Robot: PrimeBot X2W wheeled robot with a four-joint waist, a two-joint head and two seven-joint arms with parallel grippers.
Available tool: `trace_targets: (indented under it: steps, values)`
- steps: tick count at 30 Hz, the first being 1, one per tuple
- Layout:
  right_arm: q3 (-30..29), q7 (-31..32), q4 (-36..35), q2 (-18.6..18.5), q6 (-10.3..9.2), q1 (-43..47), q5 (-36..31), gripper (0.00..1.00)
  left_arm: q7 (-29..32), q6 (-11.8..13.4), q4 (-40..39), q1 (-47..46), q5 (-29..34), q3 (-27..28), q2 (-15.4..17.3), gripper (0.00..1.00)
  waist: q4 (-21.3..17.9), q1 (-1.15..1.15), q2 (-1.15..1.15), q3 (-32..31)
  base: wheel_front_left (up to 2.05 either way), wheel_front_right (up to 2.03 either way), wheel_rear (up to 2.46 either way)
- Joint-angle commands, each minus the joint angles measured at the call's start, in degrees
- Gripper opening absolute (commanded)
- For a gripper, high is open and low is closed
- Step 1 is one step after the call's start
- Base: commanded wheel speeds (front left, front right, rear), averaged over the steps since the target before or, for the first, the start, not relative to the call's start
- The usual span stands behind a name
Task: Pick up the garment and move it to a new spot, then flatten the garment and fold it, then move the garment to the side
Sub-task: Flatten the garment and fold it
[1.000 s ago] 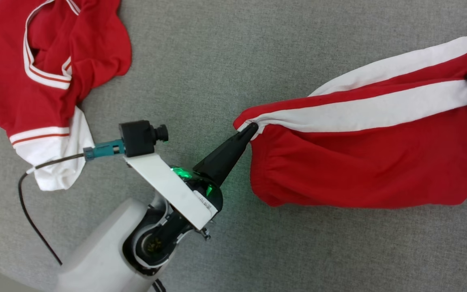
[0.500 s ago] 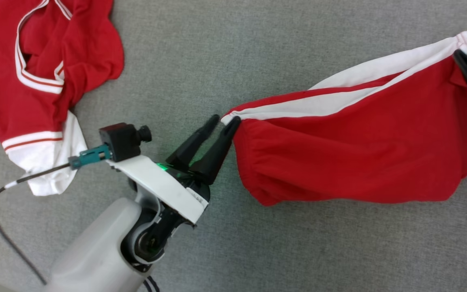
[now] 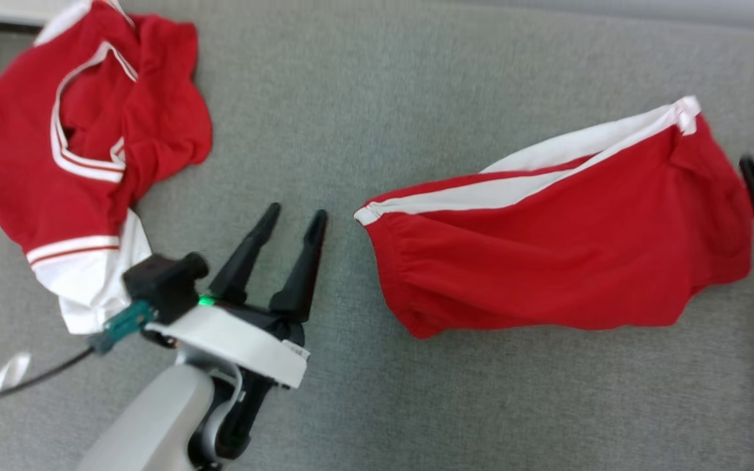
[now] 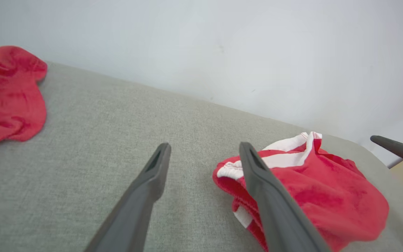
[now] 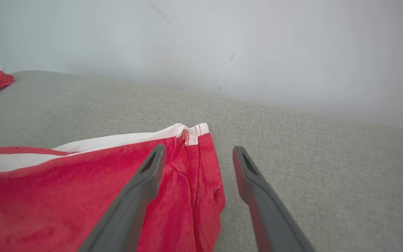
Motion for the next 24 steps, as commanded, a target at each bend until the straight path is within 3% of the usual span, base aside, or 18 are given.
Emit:
trace_targets:
  steps: [1, 8, 15, 24]
  values:
    - [0.4, -1.4, 0.1, -0.9, -0.11, 2.7, -0.5, 1.00, -0.2, 0.9, -1.4, 2.4, 3.4, 2.7, -0.7, 1.00, -0.5, 0.00, 0.00, -3.0, 0.00, 0.00, 0.00]
    - [1.4, -5.4, 0.6, -1.0, -0.11, 9.9, -0.1, 1.00, -0.2, 0.9, -5.7, 14.1, 15.2, 13.1, -5.6, 1.00, -1.3, 0.00, 0.00, -7.6, 0.00, 0.00, 0.00]
    - [0.6, -5.0, 1.9, -1.0, -0.11, 9.1, -2.1, 1.00, -0.2, -2.5, -6.8, 21.2, 21.8, 19.6, -9.6, 1.00, -0.3, 0.00, 0.00, -7.1, 0.00, 0.00, 0.00]
    - [2.1, 1.0, 8.6, 0.2, -0.11, 1.4, -10.4, 1.00, -0.2, -7.8, -5.4, 21.3, 26.5, 24.7, -15.5, 1.00, 3.8, 0.00, 0.00, -2.9, 0.00, 0.00, 0.00]
